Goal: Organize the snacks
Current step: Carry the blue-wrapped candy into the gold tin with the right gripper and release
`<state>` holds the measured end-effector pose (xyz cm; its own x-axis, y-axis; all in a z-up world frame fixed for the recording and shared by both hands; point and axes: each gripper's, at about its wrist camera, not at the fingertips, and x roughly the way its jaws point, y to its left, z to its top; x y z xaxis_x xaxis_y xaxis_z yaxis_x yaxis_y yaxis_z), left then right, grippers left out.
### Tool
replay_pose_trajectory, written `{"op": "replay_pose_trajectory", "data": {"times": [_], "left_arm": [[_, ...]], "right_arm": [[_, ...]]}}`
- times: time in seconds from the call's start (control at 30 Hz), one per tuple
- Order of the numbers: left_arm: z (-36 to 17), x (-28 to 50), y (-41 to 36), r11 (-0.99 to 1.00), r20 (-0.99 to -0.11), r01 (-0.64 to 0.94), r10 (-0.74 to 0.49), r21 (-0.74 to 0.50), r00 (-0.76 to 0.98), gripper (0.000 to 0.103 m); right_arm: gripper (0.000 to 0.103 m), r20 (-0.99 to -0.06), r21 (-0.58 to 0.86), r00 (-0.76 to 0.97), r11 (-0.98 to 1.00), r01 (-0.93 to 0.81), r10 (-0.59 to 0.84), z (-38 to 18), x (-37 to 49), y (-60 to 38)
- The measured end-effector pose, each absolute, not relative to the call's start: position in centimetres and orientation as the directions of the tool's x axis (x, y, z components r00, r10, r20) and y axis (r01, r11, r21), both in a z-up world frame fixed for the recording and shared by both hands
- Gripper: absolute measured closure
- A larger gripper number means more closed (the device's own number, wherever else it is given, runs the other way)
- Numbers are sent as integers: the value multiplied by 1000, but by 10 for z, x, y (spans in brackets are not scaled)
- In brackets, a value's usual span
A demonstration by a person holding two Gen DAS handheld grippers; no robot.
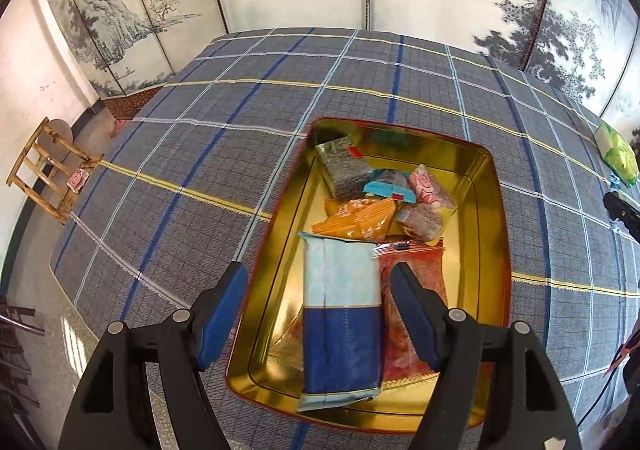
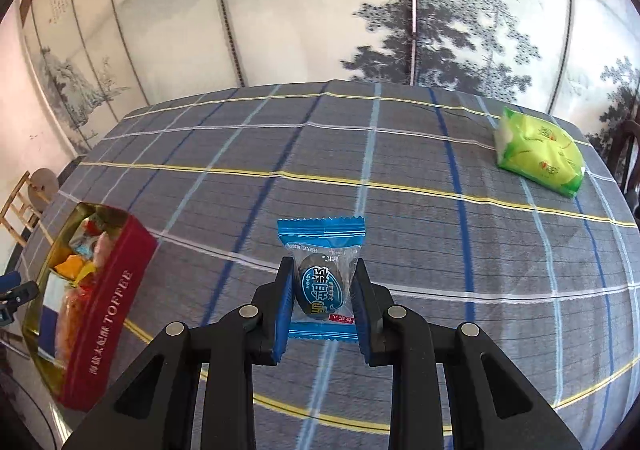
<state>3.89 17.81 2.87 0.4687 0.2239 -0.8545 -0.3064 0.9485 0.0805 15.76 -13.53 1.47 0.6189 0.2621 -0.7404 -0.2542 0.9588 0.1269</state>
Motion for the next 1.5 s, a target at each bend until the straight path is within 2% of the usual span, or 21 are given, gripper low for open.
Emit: {"op": "replay_pose_trajectory", "data": {"times": [0.23,0.77,1.5], "left_arm": [[30,28,192,941,-853,-330,232,76,468,32],[31,7,232,914,-855,-398,266,77,445,31],[27,-2,256,896,-864,-437,279,78,418,31]], "right_arm": [[75,-721,158,582,908,-389,375,28,144,-63],[75,-729,170,490,820,-547,478,27,135,40],[74,-799,127,444,837,-533,405,-8,161,88]]}}
